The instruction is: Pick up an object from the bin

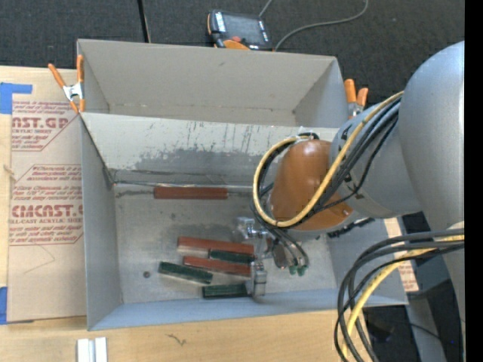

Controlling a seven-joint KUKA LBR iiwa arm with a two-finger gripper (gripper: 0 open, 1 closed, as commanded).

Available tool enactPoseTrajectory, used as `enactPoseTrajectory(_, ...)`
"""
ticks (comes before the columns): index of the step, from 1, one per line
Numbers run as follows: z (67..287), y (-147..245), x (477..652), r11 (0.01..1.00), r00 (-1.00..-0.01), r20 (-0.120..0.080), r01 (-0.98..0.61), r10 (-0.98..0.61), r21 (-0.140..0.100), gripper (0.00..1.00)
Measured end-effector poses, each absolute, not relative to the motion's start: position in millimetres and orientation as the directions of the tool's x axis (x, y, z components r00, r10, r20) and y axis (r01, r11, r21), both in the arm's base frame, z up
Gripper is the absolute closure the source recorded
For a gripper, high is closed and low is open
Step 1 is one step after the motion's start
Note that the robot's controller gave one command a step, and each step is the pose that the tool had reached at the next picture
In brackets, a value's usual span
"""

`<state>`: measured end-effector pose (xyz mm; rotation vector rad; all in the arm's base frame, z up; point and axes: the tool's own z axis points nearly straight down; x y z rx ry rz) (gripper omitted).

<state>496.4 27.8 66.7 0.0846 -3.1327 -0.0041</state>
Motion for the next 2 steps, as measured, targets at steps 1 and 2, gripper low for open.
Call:
enactPoseTrajectory(1, 72.1, 24.3, 501.0, 0.999, -0.999, 0.001, -0.049, -0.049, 0.001, 1.00)
enactPoseTrajectory(2, 204.1, -13.9, 495.0, 0.971, -0.971, -0.007, -0.241, -0.241, -0.002, 1.00)
